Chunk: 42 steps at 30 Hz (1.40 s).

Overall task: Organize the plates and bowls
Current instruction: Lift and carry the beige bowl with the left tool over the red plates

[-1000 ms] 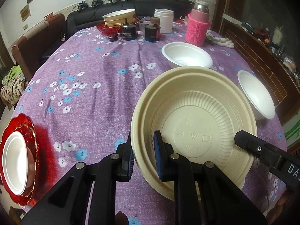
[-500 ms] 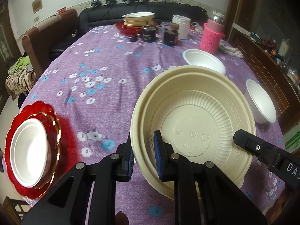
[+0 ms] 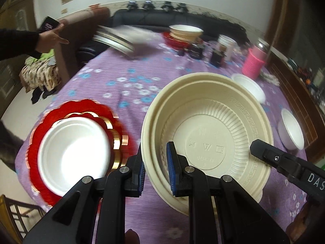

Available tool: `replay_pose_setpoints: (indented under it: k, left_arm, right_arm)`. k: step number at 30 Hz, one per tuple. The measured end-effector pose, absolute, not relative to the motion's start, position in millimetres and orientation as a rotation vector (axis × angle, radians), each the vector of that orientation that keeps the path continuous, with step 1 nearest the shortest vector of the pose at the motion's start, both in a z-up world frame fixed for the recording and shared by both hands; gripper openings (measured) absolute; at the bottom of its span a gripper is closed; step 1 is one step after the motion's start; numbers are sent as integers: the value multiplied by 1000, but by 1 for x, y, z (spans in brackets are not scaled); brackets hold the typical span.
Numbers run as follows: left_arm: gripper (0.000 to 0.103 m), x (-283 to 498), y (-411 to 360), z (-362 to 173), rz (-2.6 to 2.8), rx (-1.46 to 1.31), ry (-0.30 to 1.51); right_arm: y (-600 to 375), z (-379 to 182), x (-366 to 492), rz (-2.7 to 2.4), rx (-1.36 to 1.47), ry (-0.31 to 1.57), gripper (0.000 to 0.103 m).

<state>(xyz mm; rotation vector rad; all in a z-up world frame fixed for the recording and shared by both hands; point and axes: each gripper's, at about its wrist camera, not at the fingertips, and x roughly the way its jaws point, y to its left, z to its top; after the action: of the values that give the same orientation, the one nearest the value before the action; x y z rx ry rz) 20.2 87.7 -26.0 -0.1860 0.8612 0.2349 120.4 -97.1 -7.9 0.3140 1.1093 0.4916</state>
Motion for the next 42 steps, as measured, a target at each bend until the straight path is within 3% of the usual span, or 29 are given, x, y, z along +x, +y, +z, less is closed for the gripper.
replay_pose_setpoints:
  k: [17, 42]
  left_arm:
    - [17, -14, 181, -32, 471, -272, 854]
    - [17, -31, 227, -41, 572, -331, 871]
  right_arm:
    - [28, -8, 110, 708, 195, 1141, 11]
    - [91, -17, 103, 802, 123, 1184, 11]
